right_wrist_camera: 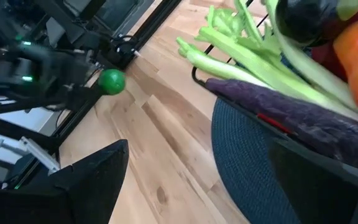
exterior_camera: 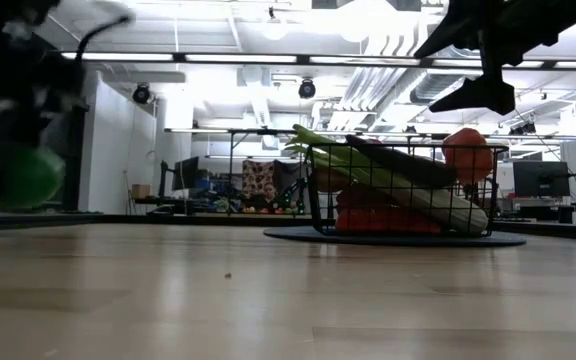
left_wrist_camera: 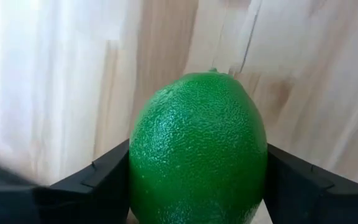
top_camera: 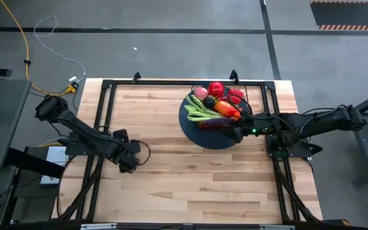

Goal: Build produce basket
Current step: Put the lime into the black wire basket, then return to Home Position

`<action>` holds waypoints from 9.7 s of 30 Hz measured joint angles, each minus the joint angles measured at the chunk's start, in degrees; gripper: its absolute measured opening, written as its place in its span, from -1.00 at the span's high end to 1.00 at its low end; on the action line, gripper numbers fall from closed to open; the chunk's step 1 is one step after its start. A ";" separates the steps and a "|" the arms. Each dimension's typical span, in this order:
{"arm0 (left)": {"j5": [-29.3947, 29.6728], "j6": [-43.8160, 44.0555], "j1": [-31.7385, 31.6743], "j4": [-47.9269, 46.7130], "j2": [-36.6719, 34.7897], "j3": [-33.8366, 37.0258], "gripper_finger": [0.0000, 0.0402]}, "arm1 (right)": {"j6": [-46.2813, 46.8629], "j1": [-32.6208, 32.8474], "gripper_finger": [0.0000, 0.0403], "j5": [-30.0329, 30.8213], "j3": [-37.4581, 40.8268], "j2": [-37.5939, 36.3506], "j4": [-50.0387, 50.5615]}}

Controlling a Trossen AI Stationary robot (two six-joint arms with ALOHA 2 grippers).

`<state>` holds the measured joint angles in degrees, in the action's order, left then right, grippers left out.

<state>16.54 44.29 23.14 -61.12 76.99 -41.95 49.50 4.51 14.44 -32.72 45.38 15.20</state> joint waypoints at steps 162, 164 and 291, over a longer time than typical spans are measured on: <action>-24.38 -30.47 -37.66 97.92 18.71 -16.82 -0.36 | -28.99 -13.90 -0.98 -21.00 -0.01 12.40 -43.46; -24.37 -31.45 -37.52 97.39 21.06 -19.72 -0.36 | -28.87 -13.90 -0.98 -21.11 -0.01 12.40 -43.31; -22.43 -36.31 -46.07 71.13 -26.10 -4.86 -0.75 | -51.14 -27.76 -0.94 0.43 -13.71 16.91 9.64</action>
<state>-5.90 7.98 -22.93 10.01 50.89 -46.81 -1.65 -23.24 14.86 -46.44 62.29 24.84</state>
